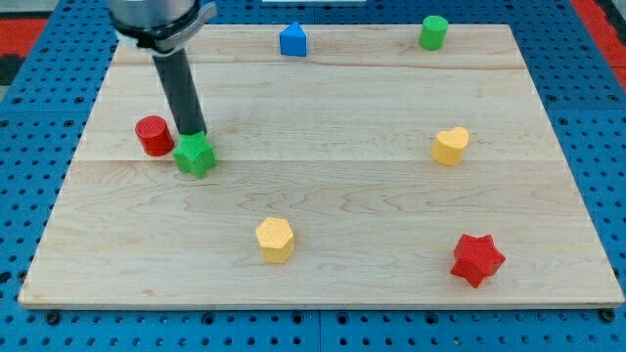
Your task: Place the green star at the bottom left corner of the board
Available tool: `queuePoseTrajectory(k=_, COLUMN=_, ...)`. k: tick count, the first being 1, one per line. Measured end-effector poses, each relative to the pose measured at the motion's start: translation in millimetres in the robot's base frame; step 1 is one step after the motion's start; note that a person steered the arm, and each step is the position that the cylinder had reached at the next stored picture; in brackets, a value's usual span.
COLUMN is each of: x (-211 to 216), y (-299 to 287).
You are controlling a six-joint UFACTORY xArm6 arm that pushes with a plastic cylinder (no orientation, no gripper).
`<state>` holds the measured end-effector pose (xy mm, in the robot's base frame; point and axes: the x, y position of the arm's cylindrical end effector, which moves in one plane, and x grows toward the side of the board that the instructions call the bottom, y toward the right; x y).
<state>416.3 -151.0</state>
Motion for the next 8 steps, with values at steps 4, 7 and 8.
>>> queuePoseTrajectory(k=4, x=39.0, y=-7.5)
queuePoseTrajectory(k=7, x=79.2, y=-80.3)
queuePoseTrajectory(k=8, x=63.4, y=-103.5)
